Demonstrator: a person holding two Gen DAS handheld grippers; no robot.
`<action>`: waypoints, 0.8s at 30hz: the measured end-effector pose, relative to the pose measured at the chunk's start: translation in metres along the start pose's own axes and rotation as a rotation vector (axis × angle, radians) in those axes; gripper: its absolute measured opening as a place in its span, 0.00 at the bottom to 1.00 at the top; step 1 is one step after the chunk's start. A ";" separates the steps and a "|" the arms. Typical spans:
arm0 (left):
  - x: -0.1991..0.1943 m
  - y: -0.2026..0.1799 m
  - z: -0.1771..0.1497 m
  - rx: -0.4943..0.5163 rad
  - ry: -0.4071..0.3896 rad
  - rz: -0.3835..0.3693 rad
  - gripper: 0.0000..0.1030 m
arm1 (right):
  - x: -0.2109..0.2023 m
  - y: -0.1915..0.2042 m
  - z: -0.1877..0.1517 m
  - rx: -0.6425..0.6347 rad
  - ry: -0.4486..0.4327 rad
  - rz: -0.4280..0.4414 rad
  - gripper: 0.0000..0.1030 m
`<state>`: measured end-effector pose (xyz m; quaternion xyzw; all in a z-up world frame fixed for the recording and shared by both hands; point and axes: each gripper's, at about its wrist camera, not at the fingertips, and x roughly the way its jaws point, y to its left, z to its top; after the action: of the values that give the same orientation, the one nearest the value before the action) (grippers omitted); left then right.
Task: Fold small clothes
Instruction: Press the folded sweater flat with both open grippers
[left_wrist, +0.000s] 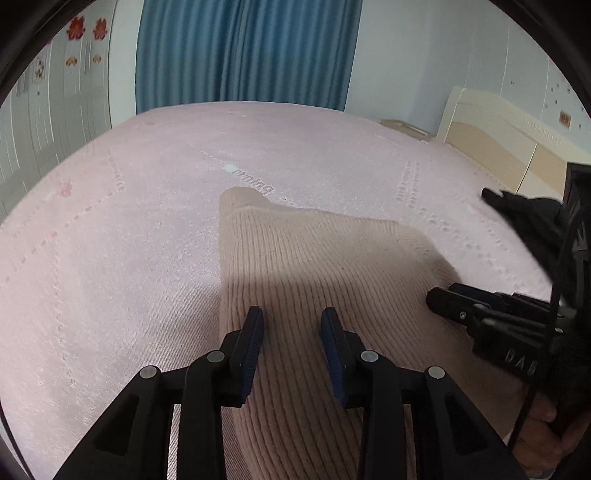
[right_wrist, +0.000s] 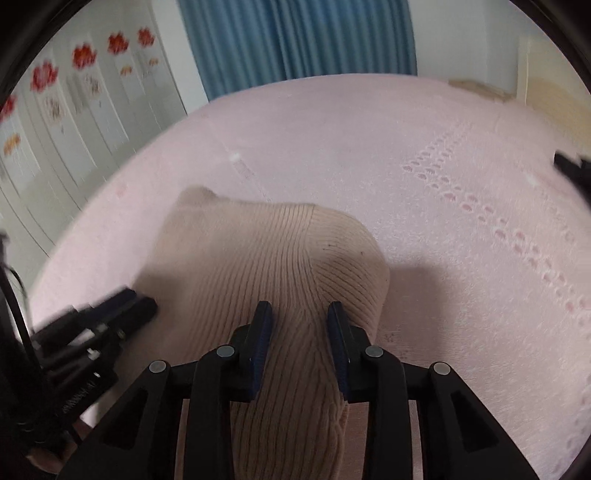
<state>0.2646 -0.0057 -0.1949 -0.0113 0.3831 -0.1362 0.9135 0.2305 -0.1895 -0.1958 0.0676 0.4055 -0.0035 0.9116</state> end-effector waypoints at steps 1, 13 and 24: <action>0.000 0.000 0.001 0.001 0.000 0.007 0.31 | 0.001 0.004 -0.001 -0.033 -0.007 -0.025 0.30; 0.001 0.005 0.000 0.003 -0.007 0.001 0.33 | 0.012 -0.002 0.000 0.018 0.024 0.006 0.31; 0.013 0.005 0.003 0.004 0.026 -0.019 0.34 | 0.019 -0.001 0.000 0.009 0.044 -0.011 0.31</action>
<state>0.2770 -0.0049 -0.2024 -0.0113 0.3944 -0.1456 0.9073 0.2432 -0.1900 -0.2106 0.0695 0.4258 -0.0091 0.9021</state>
